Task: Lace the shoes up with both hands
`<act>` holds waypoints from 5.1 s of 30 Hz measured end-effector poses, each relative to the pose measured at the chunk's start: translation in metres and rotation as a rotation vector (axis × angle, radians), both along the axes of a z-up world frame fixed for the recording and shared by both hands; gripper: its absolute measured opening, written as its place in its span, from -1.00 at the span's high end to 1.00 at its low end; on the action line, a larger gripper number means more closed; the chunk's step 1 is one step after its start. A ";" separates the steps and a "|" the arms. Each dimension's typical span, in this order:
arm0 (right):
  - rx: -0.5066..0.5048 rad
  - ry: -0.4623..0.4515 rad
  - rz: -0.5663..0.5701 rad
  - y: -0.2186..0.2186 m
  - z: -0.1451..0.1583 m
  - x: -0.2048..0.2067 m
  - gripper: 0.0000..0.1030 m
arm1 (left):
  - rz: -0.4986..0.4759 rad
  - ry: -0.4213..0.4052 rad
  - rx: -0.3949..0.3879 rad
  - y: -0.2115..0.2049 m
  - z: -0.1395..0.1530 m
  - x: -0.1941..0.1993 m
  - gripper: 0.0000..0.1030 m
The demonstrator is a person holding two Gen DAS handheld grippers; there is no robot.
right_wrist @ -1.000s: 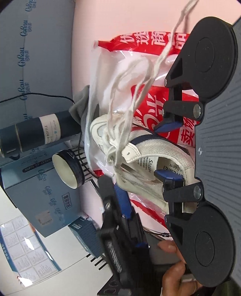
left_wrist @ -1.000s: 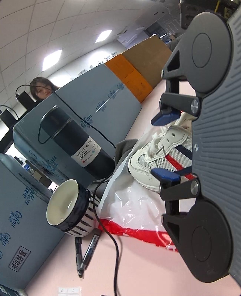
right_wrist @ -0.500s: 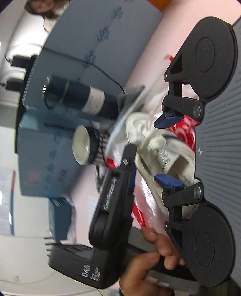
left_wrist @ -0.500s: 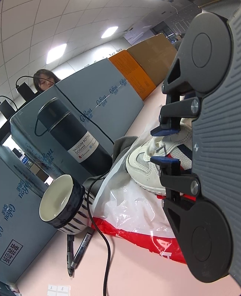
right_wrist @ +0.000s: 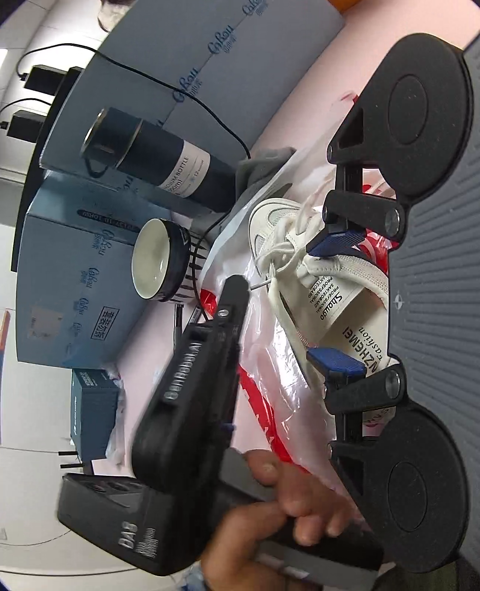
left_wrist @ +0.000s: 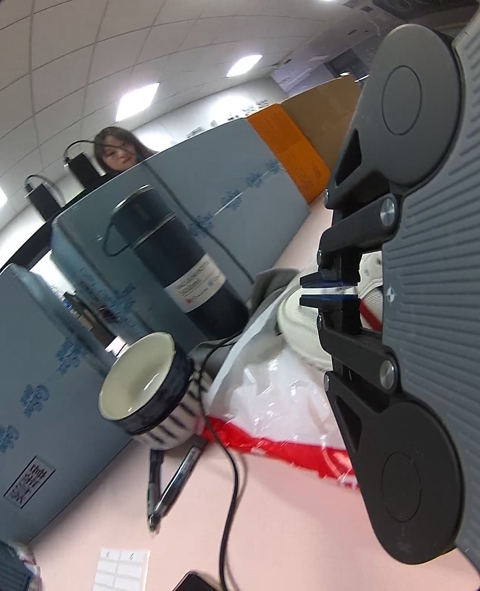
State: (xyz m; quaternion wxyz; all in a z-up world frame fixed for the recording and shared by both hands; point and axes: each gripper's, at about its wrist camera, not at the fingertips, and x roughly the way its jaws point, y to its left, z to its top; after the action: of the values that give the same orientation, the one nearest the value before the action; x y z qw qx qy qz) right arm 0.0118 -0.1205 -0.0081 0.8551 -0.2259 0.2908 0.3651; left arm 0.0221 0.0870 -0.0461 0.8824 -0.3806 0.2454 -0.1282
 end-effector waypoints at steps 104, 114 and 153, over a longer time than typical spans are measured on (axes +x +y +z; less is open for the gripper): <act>0.269 0.441 -0.380 -0.040 -0.054 0.052 -1.00 | -0.066 0.112 -0.132 -0.004 -0.018 0.014 0.18; 0.229 0.290 -0.369 -0.037 -0.036 0.036 -0.99 | -0.066 0.060 -0.059 -0.004 -0.010 0.013 0.93; -0.135 -0.026 -0.062 0.016 0.001 0.002 0.23 | -0.149 0.065 -0.068 -0.008 -0.014 0.029 0.97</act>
State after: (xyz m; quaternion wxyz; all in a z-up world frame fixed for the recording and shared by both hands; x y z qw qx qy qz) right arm 0.0135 -0.1044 -0.0070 0.8524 -0.2788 0.3104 0.3151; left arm 0.0507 0.0795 -0.0599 0.8485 -0.3950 0.2968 -0.1894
